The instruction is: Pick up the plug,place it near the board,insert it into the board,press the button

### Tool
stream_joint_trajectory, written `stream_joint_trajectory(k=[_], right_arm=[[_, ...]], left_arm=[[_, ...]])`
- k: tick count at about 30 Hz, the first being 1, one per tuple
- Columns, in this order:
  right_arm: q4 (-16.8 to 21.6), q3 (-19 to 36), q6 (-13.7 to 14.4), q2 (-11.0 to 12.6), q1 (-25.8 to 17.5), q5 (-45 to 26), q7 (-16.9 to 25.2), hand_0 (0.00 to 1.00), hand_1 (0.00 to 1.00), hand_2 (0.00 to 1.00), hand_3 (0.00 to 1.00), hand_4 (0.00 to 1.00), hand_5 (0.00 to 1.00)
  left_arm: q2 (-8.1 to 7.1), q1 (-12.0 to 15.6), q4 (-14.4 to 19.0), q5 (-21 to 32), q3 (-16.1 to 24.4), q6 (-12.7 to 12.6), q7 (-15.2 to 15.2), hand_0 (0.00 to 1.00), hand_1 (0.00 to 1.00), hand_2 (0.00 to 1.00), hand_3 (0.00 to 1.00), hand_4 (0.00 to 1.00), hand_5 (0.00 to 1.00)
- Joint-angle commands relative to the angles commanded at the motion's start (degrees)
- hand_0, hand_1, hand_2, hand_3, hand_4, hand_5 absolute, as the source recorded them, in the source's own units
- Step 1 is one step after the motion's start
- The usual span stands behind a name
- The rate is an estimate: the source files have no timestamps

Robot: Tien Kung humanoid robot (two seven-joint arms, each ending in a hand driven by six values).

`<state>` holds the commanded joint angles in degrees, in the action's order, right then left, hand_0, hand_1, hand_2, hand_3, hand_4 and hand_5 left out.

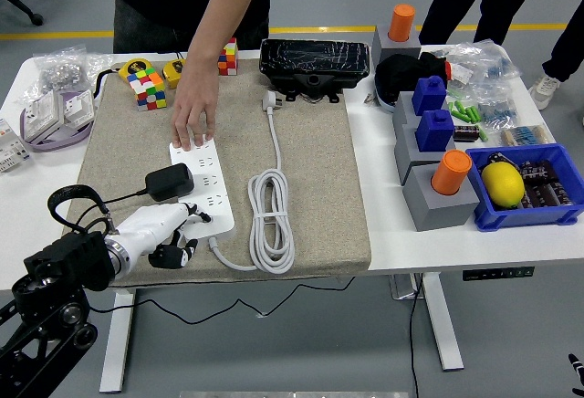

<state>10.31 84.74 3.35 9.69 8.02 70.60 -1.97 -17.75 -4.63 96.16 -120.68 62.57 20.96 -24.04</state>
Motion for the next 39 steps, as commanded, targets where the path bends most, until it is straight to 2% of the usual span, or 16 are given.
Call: stream_joint_trajectory(k=[5, 9, 11, 12, 15, 16, 21, 22, 27, 28, 33, 34, 39], right_arm=[[0.0, -0.1, 0.0, 0.0, -0.1, -0.1, 0.0, 0.855, 0.824, 0.795, 0.825, 0.998, 0.998], [0.0, -0.2, -0.1, -0.1, -0.1, -0.2, 0.0, 0.855, 0.824, 0.795, 0.825, 0.998, 0.998], [0.0, -0.4, -0.1, -0.1, -0.2, -0.3, 0.0, 0.852, 0.824, 0.795, 0.825, 0.998, 0.998], [0.0, -0.4, -0.1, -0.2, -0.2, -0.3, 0.0, 0.852, 0.824, 0.795, 0.825, 0.998, 0.998], [0.0, -0.4, -0.1, -0.2, -0.2, -0.3, 0.0, 0.852, 0.824, 0.795, 0.825, 0.998, 0.998], [0.0, -0.4, -0.1, -0.2, -0.3, -0.3, -0.1, 0.852, 0.824, 0.795, 0.825, 0.998, 0.998], [0.0, -0.4, -0.1, -0.3, -0.3, -0.3, -0.1, 0.852, 0.824, 0.795, 0.825, 0.998, 0.998], [0.0, -0.5, -0.1, -0.3, -0.4, -0.4, -0.1, 0.851, 0.824, 0.795, 0.825, 0.998, 0.998], [0.0, -0.6, -0.1, -0.2, -0.3, -0.5, -0.1, 0.851, 0.824, 0.795, 0.825, 0.998, 0.998], [0.0, -0.7, -0.1, -0.2, -0.2, -0.5, -0.1, 0.852, 0.824, 0.795, 0.825, 0.998, 0.998], [0.0, -0.8, -0.1, -0.2, -0.1, -0.7, -0.1, 0.852, 0.824, 0.795, 0.825, 0.998, 0.998], [0.0, -0.8, -0.1, -0.2, -0.1, -0.7, -0.1, 0.851, 0.823, 0.795, 0.825, 0.998, 0.998], [0.0, -0.9, -0.2, -0.2, 0.0, -0.9, -0.1, 0.851, 0.823, 0.795, 0.825, 0.998, 0.998]], left_arm=[[-0.15, 0.0, 1.3, -0.6, 0.8, -0.6, 0.2, 0.162, 0.002, 0.117, 0.777, 0.403, 0.002], [-0.03, 0.0, 3.1, -1.1, 2.0, -2.2, 1.3, 0.162, 0.002, 0.117, 0.777, 0.403, 0.002], [0.15, 0.1, 3.4, -1.5, 2.5, -3.9, 2.3, 0.175, 0.002, 0.125, 0.753, 0.409, 0.002], [0.39, 0.2, 3.4, -2.1, 3.1, -5.7, 3.2, 0.175, 0.002, 0.125, 0.753, 0.409, 0.002], [0.82, 0.3, 3.2, -2.8, 4.0, -7.5, 3.9, 0.175, 0.002, 0.125, 0.753, 0.409, 0.002], [1.11, 0.4, 3.0, -3.3, 4.6, -8.9, 4.5, 0.274, 0.23, 0.341, 0.657, 0.578, 0.089], [1.93, 0.7, 1.9, -4.3, 6.6, -14.1, 7.2, 0.274, 0.23, 0.341, 0.657, 0.578, 0.089], [1.96, 0.6, 1.5, -4.4, 6.9, -15.2, 7.7, 0.435, 0.595, 0.579, 0.793, 0.998, 0.339], [1.95, -0.1, -0.4, -4.0, 7.7, -16.0, 8.8, 0.435, 0.595, 0.579, 0.793, 0.998, 0.339], [1.92, -0.4, -0.9, -3.7, 7.7, -15.9, 9.0, 0.853, 0.985, 0.972, 0.98, 0.998, 0.455], [1.69, -2.3, -4.1, -2.0, 7.9, -13.2, 9.0, 0.853, 0.985, 0.972, 0.98, 0.998, 0.455], [1.64, -2.9, -4.9, -1.4, 7.9, -12.6, 9.0, 0.998, 0.998, 0.998, 0.998, 0.998, 0.518], [1.68, -5.8, -8.4, -1.7, 7.6, -10.9, 8.4, 0.998, 0.998, 0.998, 0.998, 0.998, 0.518]])
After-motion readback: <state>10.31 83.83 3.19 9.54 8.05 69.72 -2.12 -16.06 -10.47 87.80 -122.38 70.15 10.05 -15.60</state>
